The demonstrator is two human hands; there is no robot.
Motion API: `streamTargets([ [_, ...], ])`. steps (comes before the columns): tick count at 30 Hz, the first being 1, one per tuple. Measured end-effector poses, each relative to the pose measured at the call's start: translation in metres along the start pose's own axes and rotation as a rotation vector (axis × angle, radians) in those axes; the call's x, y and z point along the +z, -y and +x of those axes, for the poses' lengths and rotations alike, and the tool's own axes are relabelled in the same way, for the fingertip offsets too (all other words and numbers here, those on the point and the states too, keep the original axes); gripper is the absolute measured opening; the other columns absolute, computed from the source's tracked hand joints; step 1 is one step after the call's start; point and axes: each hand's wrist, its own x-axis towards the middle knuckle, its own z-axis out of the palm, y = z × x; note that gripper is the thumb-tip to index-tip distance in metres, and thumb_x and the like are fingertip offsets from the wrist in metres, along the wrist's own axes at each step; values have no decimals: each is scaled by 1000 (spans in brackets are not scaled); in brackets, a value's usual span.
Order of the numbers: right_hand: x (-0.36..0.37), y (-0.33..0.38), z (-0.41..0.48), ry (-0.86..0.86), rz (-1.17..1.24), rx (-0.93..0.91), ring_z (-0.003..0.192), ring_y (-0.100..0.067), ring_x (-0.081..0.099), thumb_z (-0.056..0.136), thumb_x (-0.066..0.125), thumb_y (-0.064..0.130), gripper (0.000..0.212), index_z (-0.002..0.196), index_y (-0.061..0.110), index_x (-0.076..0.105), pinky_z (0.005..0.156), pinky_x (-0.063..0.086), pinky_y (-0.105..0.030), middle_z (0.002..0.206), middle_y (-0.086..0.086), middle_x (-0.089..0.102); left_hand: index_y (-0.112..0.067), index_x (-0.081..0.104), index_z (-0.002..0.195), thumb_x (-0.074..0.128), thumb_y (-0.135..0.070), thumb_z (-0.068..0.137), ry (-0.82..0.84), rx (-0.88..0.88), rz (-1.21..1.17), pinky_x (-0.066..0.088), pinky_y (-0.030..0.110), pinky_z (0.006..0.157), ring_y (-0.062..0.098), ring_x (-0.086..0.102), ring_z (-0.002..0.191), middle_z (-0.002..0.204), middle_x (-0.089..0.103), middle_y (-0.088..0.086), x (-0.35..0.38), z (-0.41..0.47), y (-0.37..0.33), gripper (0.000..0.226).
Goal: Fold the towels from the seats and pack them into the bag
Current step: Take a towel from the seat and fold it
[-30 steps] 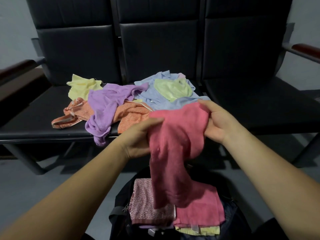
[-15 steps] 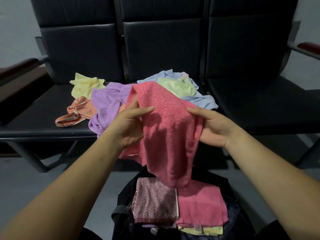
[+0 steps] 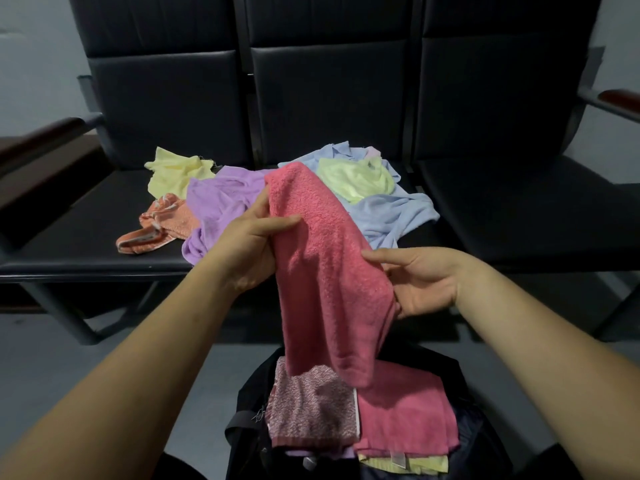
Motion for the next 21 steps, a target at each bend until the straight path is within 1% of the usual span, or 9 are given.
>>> streamTargets([
  [2, 0, 0, 1, -31, 19, -96, 102, -27, 68, 63, 94, 18, 57, 114, 8, 72, 100, 52, -44, 110, -11, 71, -29, 60, 130, 62, 5, 75, 1, -8, 35, 62, 35, 80, 21, 72, 95, 109, 73, 5, -4, 1, -1, 65],
  [5, -3, 4, 7, -193, 126, -357, 113, -27, 63, 66, 90, 15, 72, 133, 6, 64, 113, 42, -46, 122, -13, 68, -34, 58, 134, 64, 6, 76, 28, -63, 187, 61, 35, 75, 19, 71, 94, 112, 70, 4, -14, 3, 0, 71],
  [7, -7, 7, 10, -286, 204, -547, 107, -26, 66, 72, 85, 12, 64, 132, 3, 64, 105, 50, -43, 116, -15, 70, -33, 61, 132, 61, 8, 83, 52, -99, 272, 61, 36, 72, 19, 69, 87, 102, 70, 5, -19, 3, 1, 64],
  [9, -7, 8, 9, -371, 218, -643, 93, -22, 69, 74, 81, 9, 50, 122, 2, 68, 87, 58, -35, 99, -12, 73, -21, 68, 122, 60, 2, 86, 44, -125, 325, 62, 39, 81, 25, 67, 93, 101, 69, 10, -21, 5, 1, 43],
  [11, -4, 7, 7, -468, 170, -692, 79, -17, 72, 79, 76, 5, 26, 104, 4, 71, 70, 59, -27, 85, -8, 75, -3, 65, 120, 56, -1, 92, 12, -145, 383, 59, 38, 91, 30, 64, 104, 111, 66, 18, -21, 6, 1, 29],
  [13, 1, 7, 7, -551, 141, -720, 75, -15, 73, 84, 74, 3, 13, 97, 4, 72, 65, 58, -24, 82, -7, 76, 4, 63, 118, 51, 1, 98, -39, -129, 414, 60, 33, 88, 30, 65, 104, 113, 67, 20, -21, 9, 3, 24],
  [17, 7, 12, 2, -512, 212, -759, 82, -18, 74, 86, 71, 3, 22, 108, -1, 70, 72, 59, -27, 91, -12, 77, -10, 65, 97, 53, -7, 101, -180, -24, 431, 59, 27, 67, 20, 62, 76, 85, 64, 7, -15, 13, 9, 13],
  [19, 9, 15, -2, -461, 218, -758, 85, -20, 74, 87, 68, 0, 28, 114, -5, 68, 76, 60, -29, 96, -16, 76, -12, 64, 94, 53, -13, 103, -206, -3, 392, 58, 27, 67, 20, 58, 75, 83, 61, 8, -12, 15, 11, 13],
  [21, 6, 17, -5, -499, 186, -784, 82, -20, 73, 88, 67, -1, 20, 108, -5, 69, 74, 60, -29, 91, -15, 76, -10, 63, 91, 53, -15, 103, -204, 18, 330, 58, 26, 69, 24, 49, 77, 88, 51, 12, -9, 15, 11, 17],
])
